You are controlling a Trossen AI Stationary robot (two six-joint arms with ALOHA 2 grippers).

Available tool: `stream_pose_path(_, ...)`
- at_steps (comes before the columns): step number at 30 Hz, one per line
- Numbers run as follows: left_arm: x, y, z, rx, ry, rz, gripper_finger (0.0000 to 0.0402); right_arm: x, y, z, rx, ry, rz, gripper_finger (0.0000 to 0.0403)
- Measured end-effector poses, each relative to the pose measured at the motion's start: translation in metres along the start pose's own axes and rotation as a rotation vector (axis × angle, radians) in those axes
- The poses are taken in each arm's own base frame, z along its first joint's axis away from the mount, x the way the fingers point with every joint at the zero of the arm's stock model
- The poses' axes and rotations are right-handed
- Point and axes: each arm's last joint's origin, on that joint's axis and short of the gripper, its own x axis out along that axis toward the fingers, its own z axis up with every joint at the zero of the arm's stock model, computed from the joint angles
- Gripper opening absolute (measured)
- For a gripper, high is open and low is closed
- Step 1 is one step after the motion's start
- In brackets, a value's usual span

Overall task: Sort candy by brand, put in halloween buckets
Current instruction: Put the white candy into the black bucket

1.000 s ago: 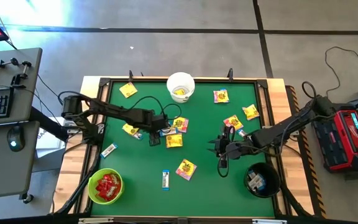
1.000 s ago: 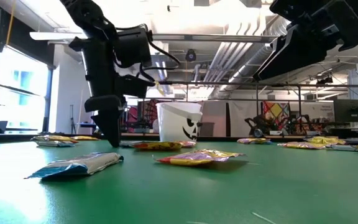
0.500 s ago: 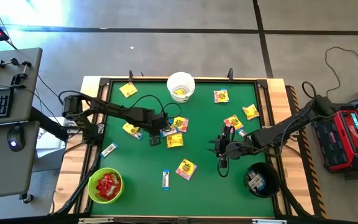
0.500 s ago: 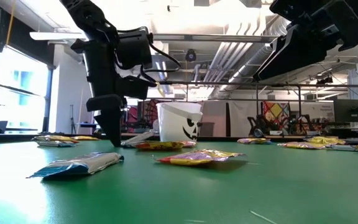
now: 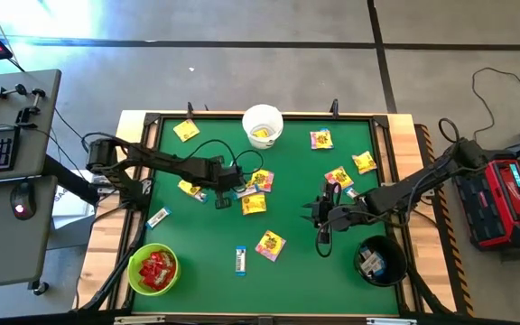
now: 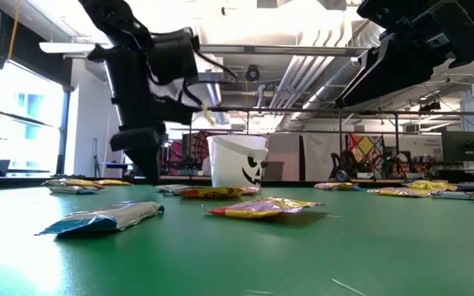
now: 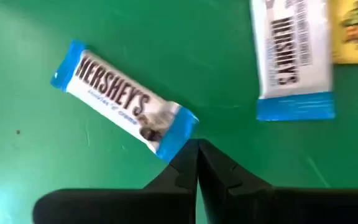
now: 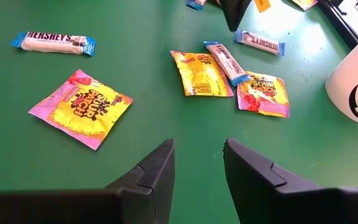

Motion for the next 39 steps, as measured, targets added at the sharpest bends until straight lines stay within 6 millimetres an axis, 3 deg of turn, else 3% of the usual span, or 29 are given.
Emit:
stream_pose_path(7, -0.016, -0.015, 0.002, 0.049, -0.065, -0.018, 0.0000, 0.000, 0.000, -0.002, 0.038, 0.021, -0.004, 0.0126)
stream_pose_path(11, -0.017, -0.021, 0.001, 0.078, -0.073, 0.069, 0.0006, 0.000, -0.001, -0.003, 0.050, 0.030, -0.006, 0.0126)
stream_pose_path(15, -0.014, -0.022, 0.001, 0.161, -0.062, 0.202, 0.0035, 0.000, -0.001, -0.003, 0.043, 0.027, -0.020, 0.0126)
stream_pose_path(26, 0.004, -0.028, -0.002, 0.414, 0.032, 0.283, 0.0135, 0.000, -0.001, -0.004, 0.040, 0.031, -0.023, 0.0126)
stream_pose_path(39, 0.024, -0.041, -0.007, 0.612, 0.138, 0.383, 0.0146, 0.000, -0.001, -0.004, 0.037, 0.035, -0.024, 0.0126)
